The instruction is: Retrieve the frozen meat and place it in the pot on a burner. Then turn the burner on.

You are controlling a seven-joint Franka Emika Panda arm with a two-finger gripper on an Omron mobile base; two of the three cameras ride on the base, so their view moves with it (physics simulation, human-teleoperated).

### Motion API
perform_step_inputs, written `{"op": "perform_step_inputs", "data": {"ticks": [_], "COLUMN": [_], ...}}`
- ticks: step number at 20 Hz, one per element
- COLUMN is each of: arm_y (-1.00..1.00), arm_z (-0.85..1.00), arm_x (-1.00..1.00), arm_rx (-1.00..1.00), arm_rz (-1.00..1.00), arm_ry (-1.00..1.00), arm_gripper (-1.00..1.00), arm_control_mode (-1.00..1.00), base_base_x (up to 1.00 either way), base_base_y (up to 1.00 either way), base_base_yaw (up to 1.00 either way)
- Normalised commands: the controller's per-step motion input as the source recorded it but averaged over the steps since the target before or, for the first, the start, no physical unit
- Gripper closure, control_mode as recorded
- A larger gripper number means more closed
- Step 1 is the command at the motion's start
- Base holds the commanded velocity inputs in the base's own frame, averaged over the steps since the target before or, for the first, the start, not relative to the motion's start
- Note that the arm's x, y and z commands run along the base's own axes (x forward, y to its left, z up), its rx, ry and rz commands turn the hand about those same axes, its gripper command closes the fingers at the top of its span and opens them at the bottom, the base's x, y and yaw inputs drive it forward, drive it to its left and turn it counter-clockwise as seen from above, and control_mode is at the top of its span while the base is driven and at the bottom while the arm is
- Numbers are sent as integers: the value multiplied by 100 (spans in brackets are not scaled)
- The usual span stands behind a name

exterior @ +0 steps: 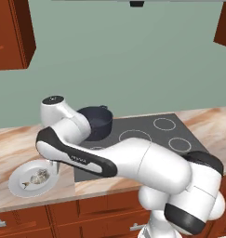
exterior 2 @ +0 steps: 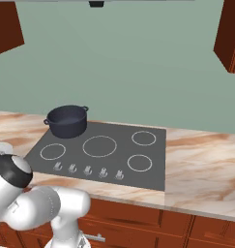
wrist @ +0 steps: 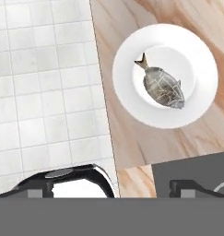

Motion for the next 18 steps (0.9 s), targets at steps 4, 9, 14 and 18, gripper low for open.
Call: {"op": "perform_step_inputs", "data": {"ticks": [4,9,14,18], "arm_y": [32,50,17,6], "arm_z": [-28,-2,-11,-13], "arm_x": [0,0,20,43], "arm_rx": [-14,-12,-9,-5], "arm_rz": [6,13,23,4], "arm_ry": [-2,1,-3,-6], "arm_gripper": [-100,-100,-100,-100], "arm_control_mode": [-100,-100,-100,-100], "base_base_x": [0,0,0,0], "base_base_y": [0,0,0,0], "base_base_yaw": [0,0,0,0]}}
